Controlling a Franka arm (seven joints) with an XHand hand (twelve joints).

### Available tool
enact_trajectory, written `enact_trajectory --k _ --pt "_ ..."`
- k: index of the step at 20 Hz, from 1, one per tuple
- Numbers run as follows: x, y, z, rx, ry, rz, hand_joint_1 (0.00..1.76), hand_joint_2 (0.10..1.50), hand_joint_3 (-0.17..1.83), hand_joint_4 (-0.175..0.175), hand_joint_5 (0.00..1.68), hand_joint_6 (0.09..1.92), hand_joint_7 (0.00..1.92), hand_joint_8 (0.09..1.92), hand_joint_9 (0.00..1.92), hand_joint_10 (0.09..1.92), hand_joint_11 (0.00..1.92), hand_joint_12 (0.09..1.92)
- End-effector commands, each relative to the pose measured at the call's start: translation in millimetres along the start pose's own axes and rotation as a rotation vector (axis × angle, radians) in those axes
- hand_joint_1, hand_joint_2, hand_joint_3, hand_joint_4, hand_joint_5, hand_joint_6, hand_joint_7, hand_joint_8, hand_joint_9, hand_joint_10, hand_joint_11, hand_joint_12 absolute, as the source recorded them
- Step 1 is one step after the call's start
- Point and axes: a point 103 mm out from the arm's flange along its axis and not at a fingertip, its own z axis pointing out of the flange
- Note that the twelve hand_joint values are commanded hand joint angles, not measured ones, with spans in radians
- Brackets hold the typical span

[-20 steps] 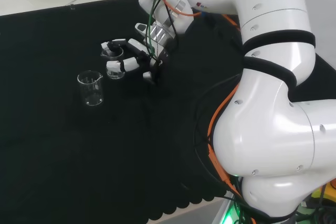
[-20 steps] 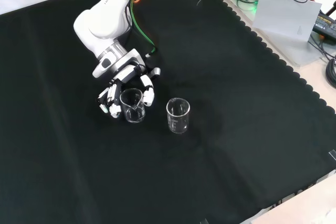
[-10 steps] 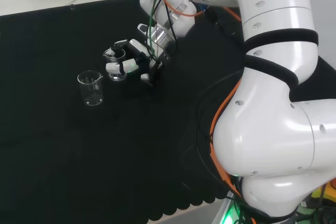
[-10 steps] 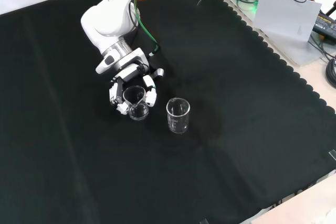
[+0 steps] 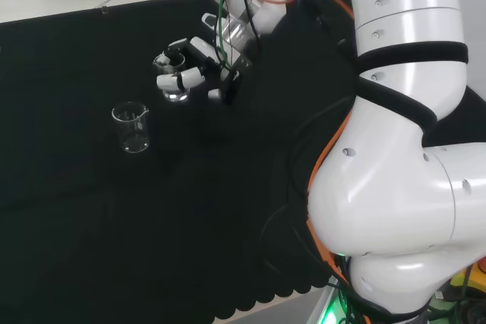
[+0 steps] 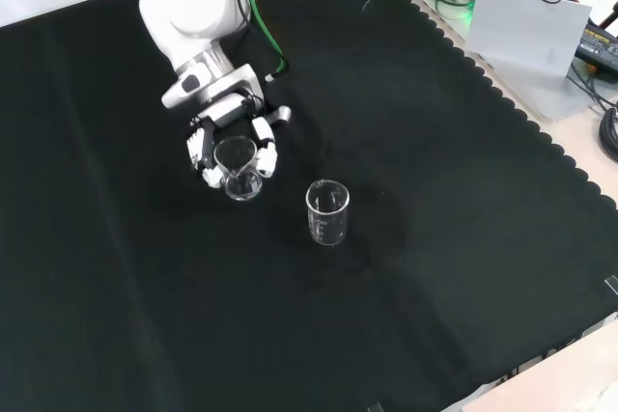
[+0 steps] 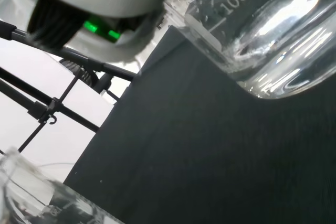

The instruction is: Pick up the beaker on the right.

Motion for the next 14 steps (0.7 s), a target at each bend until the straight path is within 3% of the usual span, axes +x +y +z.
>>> enact_trajectory --k 1,14 --pt "12 -15 -33 0.042 -0.080 -0.022 1.43 0.61 0.69 -0.175 1.24 0.70 1.27 0.72 1.34 0.60 1.21 0.82" --pt "35 -52 -52 0.106 -0.135 -0.027 1.43 0.61 0.68 -0.175 1.26 0.66 1.30 0.67 1.36 0.57 1.23 0.81"
